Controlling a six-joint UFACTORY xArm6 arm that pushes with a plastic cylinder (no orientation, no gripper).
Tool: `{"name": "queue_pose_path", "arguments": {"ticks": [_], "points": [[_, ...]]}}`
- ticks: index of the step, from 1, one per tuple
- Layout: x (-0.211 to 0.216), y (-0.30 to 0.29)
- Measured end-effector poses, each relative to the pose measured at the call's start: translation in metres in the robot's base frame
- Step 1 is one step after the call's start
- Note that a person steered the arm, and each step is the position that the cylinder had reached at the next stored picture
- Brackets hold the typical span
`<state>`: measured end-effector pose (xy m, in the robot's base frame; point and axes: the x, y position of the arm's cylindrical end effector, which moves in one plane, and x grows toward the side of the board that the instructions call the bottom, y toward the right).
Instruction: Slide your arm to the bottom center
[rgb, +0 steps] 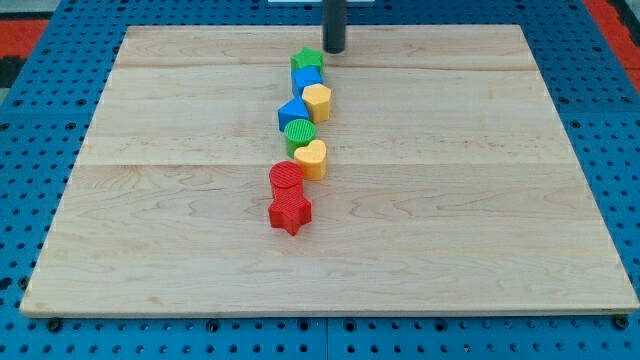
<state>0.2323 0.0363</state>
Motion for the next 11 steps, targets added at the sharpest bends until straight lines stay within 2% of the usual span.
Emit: {"name": "queue_pose_path", "arguments": {"ticks": [1, 2, 3, 4, 5, 6, 7, 8, 10, 11], "points": [[0.004, 0.058], [0.035, 0.129], [0.059, 0.160], [0.072, 0.161], [0.134, 0.165], [0.215, 0.165], [0.289, 0.149], [0.342, 0.098], [0.351, -0.068], [0.326, -0.106]]}}
